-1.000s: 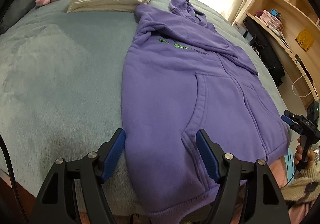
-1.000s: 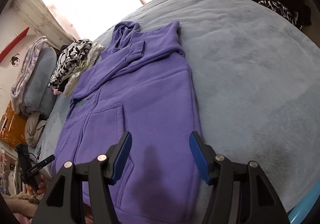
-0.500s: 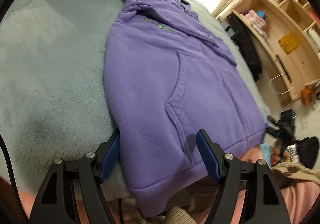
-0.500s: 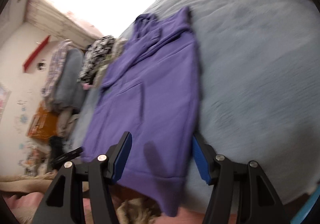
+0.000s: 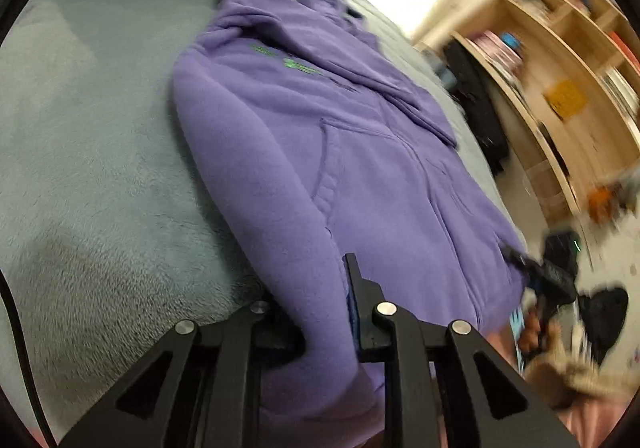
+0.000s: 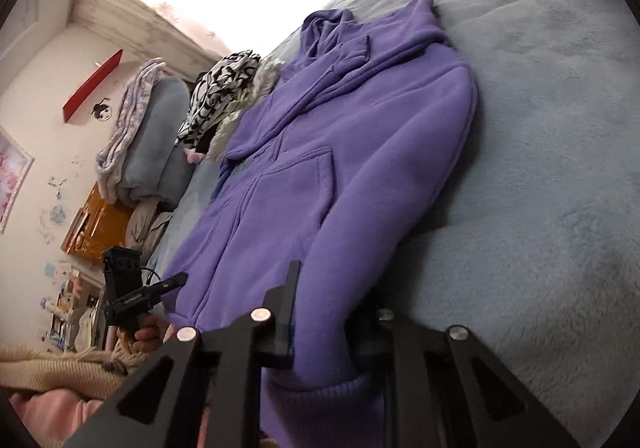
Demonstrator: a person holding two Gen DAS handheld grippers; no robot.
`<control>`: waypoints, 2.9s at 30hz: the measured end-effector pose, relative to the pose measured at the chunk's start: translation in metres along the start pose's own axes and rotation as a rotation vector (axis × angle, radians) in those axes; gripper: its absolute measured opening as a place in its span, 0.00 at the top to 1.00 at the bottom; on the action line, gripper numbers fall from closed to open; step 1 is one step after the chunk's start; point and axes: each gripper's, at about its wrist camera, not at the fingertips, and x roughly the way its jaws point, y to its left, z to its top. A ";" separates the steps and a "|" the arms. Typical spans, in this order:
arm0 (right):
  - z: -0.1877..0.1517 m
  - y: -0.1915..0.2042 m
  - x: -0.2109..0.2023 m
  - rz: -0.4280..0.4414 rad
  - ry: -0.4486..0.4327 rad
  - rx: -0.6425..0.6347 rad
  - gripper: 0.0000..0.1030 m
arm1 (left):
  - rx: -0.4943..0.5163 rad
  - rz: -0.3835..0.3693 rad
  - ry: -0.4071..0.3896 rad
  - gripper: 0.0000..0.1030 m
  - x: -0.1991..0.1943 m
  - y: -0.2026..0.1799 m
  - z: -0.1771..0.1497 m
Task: Fold large clothes
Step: 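Grasp the hoodie hem with both grippers, then lift the hem with both grippers and fold it up toward the hood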
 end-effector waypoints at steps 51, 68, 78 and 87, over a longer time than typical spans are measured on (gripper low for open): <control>0.231 -0.047 0.064 -0.192 -0.080 0.285 0.25 | -0.405 -0.082 0.106 0.40 0.093 0.038 0.280; 0.263 -0.052 0.150 -0.303 0.022 0.124 0.25 | -0.008 0.190 0.015 0.07 0.056 0.018 0.308; 0.255 -0.041 0.158 -0.447 0.021 -0.009 0.93 | 0.080 0.414 0.008 0.88 0.123 0.025 0.298; 0.247 0.004 0.060 -0.430 -0.245 -0.046 0.93 | 0.177 0.471 -0.078 0.92 0.108 -0.007 0.305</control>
